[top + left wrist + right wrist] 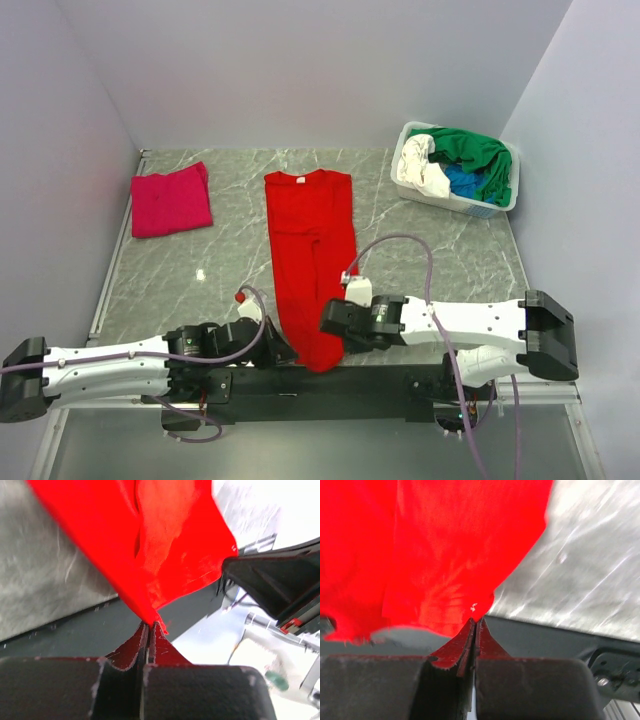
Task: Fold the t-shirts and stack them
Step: Fold the tshirt
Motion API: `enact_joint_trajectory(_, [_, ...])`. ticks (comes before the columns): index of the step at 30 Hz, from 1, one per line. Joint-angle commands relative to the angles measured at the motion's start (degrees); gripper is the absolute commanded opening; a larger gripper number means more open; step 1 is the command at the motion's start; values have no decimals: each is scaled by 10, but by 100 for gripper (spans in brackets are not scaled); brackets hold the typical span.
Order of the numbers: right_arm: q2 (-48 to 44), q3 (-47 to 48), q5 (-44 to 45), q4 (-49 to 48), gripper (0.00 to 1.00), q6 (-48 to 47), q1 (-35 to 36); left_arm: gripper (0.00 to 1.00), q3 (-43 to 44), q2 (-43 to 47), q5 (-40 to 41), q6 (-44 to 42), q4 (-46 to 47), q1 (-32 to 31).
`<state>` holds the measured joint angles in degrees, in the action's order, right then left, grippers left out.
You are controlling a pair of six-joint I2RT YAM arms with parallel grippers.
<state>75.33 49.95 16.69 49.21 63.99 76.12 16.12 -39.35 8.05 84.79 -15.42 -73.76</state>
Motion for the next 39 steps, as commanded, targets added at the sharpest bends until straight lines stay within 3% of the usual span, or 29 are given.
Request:
enact_joint_trajectory(1, [-7,30,56,5,0,-39,-48,0,16,-16,59,16,43,19])
enact_joint_trajectory(3, [-7,35,60,-7,0,-71,-72,0,22,-30,67,-8,52,40])
enact_joint_trajectory(7, [5,56,65,-45,0,-127,-128,0,37,-73,36,-75,91,144])
enact_joint_trajectory(19, [116,126,67,-119,0,-245,-246,1,154,-231,6,-265,146,322])
enact_joint_trajectory(28, [216,225,78,-133,0,-310,-313,1,218,-351,-25,-328,189,403])
enact_joint_trajectory(39, [307,320,70,-127,0,-354,-348,1,257,-437,-76,-359,234,470])
